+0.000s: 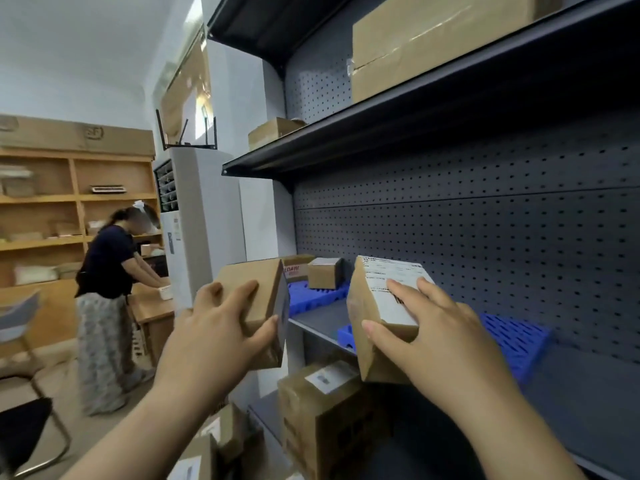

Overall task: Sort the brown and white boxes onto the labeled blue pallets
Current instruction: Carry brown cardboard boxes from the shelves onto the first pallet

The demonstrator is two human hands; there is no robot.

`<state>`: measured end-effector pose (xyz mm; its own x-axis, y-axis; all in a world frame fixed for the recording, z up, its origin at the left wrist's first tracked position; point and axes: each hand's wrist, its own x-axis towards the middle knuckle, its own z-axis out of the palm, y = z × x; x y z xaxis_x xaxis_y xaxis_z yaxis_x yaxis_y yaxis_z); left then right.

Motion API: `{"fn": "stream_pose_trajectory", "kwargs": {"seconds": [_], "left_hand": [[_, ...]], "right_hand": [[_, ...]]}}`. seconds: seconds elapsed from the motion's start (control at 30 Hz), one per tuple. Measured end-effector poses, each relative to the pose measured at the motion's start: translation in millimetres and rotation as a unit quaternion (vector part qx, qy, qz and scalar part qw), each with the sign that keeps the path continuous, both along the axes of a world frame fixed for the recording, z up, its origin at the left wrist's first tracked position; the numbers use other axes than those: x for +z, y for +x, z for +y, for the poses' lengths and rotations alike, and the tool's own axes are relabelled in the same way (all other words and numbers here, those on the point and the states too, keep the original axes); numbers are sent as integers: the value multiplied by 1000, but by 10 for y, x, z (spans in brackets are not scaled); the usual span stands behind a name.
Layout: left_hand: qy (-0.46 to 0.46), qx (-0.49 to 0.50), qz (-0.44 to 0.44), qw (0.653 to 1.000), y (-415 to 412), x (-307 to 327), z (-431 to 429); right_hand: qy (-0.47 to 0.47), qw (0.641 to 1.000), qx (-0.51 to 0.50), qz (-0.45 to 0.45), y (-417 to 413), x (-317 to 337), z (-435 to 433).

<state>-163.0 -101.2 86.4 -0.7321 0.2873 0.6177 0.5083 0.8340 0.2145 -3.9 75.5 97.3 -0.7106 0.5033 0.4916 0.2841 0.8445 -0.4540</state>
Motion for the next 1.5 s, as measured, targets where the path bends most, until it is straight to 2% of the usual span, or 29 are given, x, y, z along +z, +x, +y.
{"fn": "stream_pose_trajectory", "kwargs": {"seconds": [0.43,0.7,0.97,1.33,1.5], "left_hand": [[5,-25,-23,999,-2394,295,789],[-20,-123,-12,992,-3978,359,1299],[-52,-202,-36,977,-5268,451,1867],[-105,-241,-34,964,-5871,371,2235],[-156,-240,-25,958,-5984,400,2306]], "right_hand": [[25,999,-39,24,-2358,259,385],[15,986,-167,-2,-3795,247,486],[-19,946,-315,-69,-5145,374,782],[-38,889,-413,-196,-6055,415,1129],[-69,871,-436,-214,-6188,416,1203]]}}
